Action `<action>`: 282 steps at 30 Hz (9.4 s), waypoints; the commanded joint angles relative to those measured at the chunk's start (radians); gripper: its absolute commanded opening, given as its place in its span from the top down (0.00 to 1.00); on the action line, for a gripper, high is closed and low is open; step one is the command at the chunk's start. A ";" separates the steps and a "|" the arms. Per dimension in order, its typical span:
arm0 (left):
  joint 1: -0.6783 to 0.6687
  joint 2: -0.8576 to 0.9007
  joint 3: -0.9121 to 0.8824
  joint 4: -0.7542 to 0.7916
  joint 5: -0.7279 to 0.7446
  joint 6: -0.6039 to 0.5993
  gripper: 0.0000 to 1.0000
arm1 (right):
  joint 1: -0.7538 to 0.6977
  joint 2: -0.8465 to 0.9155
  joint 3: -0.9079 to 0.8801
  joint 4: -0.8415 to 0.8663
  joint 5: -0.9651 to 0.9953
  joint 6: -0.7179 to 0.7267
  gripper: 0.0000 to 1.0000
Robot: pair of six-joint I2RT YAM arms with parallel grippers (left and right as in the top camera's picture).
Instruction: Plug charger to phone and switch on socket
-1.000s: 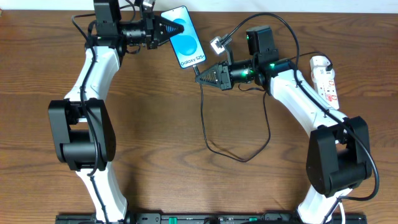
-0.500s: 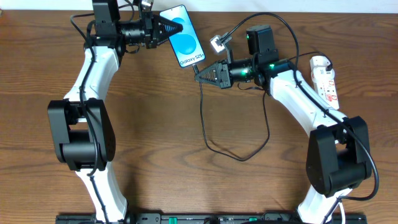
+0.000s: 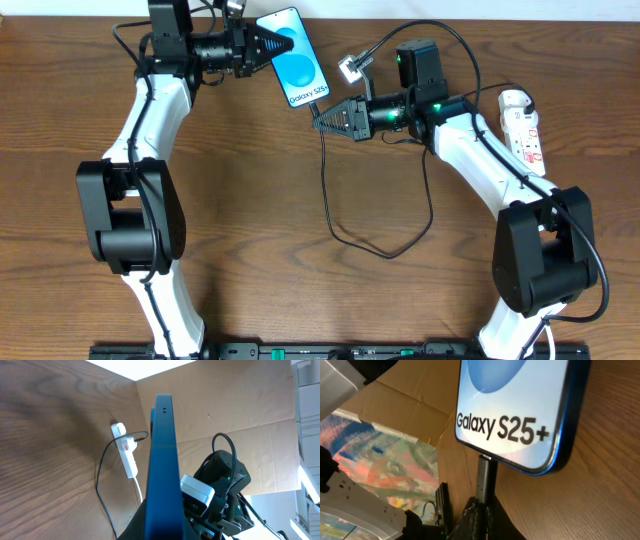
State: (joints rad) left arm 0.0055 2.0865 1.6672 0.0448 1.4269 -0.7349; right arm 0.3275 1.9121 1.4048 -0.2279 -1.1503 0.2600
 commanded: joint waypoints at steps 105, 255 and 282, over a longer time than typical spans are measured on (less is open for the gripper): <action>-0.147 0.117 -0.114 -0.649 -0.636 0.486 0.91 | -0.124 -0.005 0.014 -0.491 0.375 -0.246 0.01; -0.067 -0.499 -0.058 -0.748 -0.759 0.486 0.07 | -0.882 0.111 0.070 -0.249 0.598 -0.192 0.99; -0.067 -0.499 -0.058 -0.748 -0.759 0.486 0.07 | -0.812 0.298 0.206 -0.423 0.710 -0.309 0.99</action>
State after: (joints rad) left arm -0.0631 1.5959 1.5993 -0.7010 0.6739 -0.2581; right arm -0.5037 2.1712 1.5944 -0.6441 -0.4431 -0.0097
